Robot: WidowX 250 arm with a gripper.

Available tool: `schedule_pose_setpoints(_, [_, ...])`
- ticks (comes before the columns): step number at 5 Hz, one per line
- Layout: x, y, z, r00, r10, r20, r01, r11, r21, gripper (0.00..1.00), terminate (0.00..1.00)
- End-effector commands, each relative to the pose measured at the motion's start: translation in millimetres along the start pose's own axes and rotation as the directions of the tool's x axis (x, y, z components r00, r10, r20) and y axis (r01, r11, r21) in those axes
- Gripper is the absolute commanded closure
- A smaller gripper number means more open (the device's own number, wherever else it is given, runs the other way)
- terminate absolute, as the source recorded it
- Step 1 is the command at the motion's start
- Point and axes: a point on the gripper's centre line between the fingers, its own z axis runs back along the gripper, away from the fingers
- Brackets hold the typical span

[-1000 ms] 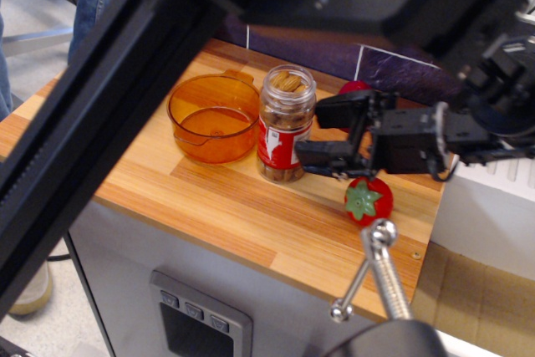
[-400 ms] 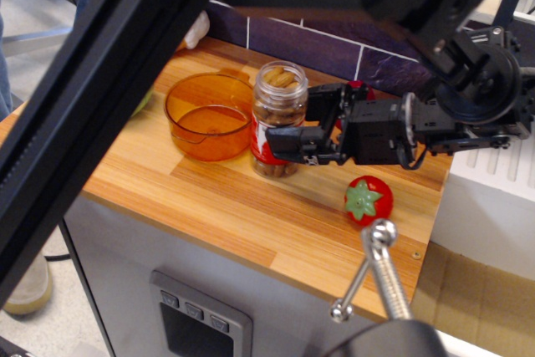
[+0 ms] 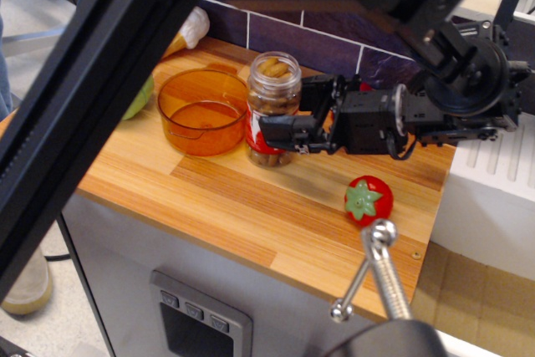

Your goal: Pour almonds in pot

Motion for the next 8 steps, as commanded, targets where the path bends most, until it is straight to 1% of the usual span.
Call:
schedule_pose_setpoints(1, [-23.3, 0.8, 6.5, 0.995, 0.059, 0.078, -0.062, 0.997, 0.039, 1.00, 0.00])
schedule_pose_setpoints(2, [-28.2, -5.6, 19.2, 0.963, 0.030, 0.268, -0.032, 0.999, 0.004, 1.00, 0.00])
schedule_pose_setpoints(3, [-35.8, -17.5, 33.3, 0.872, 0.074, 0.483, -0.049, 0.997, -0.064, 1.00, 0.00])
schedule_pose_setpoints(4, [-50.8, -18.1, 39.5, 0.764, 0.071, 0.642, -0.011, 0.995, -0.097, 1.00, 0.00])
schedule_pose_setpoints(5, [-65.4, -8.8, 28.0, 0.651, 0.087, 0.754, -0.008, 0.994, -0.108, 1.00, 0.00])
schedule_pose_setpoints(6, [-77.1, -0.1, 22.2, 0.560, 0.103, 0.822, 0.005, 0.992, -0.128, 1.00, 0.00])
schedule_pose_setpoints(7, [-84.9, 7.7, 23.7, 0.525, 0.104, 0.845, -0.052, 0.995, -0.090, 1.00, 0.00])
schedule_pose_setpoints(8, [-80.1, 17.3, 18.4, 0.509, 0.142, 0.849, -0.116, 0.989, -0.096, 1.00, 0.00])
